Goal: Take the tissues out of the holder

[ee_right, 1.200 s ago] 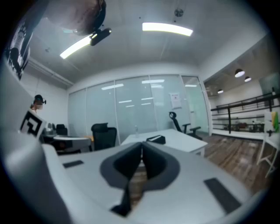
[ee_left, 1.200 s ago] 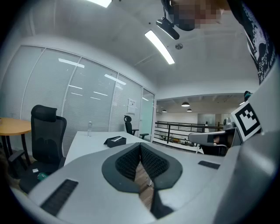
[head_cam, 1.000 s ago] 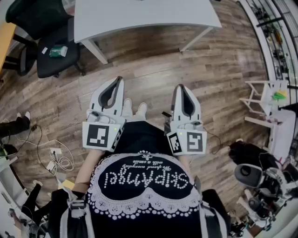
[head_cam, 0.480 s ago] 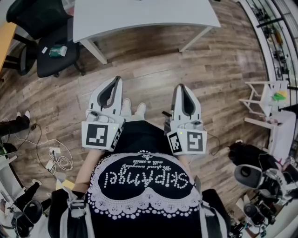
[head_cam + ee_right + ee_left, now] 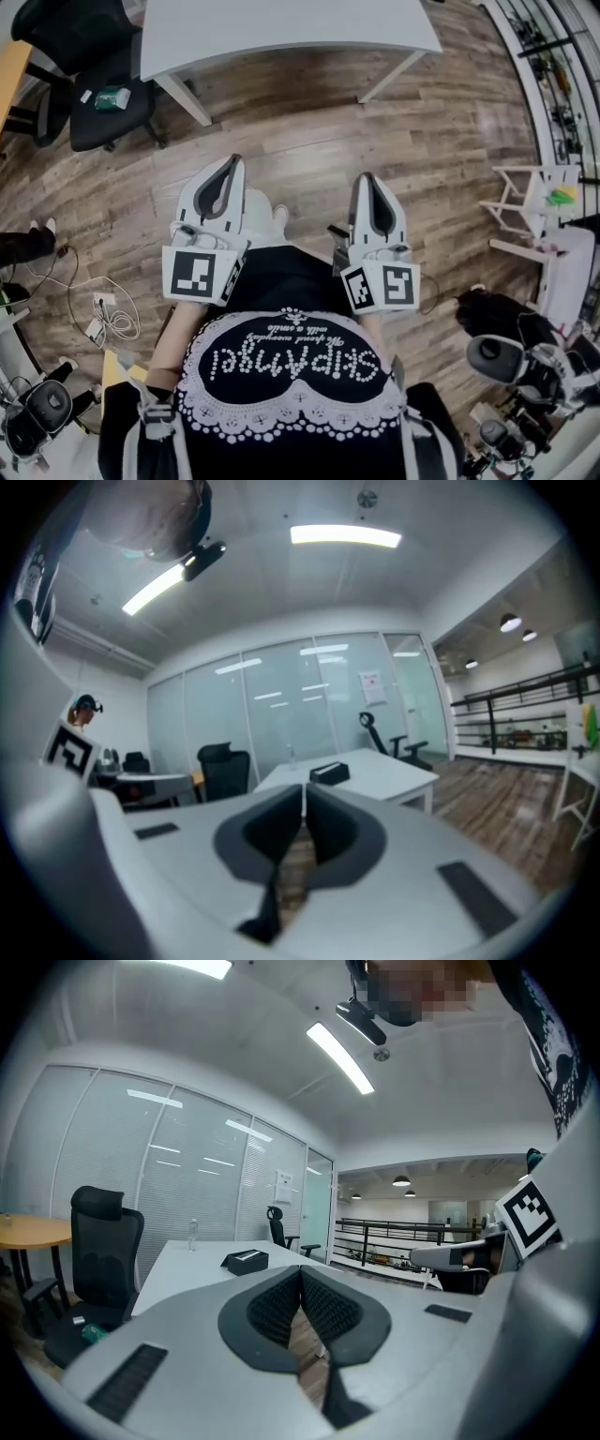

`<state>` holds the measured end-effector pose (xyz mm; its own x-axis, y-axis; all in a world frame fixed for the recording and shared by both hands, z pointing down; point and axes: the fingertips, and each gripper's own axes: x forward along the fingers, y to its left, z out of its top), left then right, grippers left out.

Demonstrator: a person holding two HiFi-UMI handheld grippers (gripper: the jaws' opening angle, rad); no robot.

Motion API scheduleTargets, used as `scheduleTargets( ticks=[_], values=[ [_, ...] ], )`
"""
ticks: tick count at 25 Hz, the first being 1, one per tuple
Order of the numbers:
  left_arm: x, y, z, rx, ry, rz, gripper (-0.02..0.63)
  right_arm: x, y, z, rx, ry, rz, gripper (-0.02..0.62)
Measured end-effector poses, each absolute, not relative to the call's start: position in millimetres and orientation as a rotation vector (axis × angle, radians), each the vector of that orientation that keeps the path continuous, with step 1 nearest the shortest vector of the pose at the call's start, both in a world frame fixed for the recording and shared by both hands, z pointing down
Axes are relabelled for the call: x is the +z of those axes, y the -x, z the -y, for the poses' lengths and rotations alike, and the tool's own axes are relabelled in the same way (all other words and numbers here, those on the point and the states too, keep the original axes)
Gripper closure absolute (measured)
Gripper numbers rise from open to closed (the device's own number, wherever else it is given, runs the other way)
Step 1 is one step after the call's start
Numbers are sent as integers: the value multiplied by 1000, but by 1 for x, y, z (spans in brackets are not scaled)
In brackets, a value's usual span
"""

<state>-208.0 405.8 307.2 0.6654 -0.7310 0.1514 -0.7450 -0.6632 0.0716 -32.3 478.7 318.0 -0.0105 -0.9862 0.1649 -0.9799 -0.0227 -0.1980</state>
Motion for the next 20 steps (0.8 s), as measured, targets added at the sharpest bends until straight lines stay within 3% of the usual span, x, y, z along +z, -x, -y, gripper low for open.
scheduleTargets(
  ticks=[20],
  values=[
    [315, 174, -268, 199, -2745, 1079, 583, 323, -2, -348, -493, 2275, -2079, 561]
  ],
)
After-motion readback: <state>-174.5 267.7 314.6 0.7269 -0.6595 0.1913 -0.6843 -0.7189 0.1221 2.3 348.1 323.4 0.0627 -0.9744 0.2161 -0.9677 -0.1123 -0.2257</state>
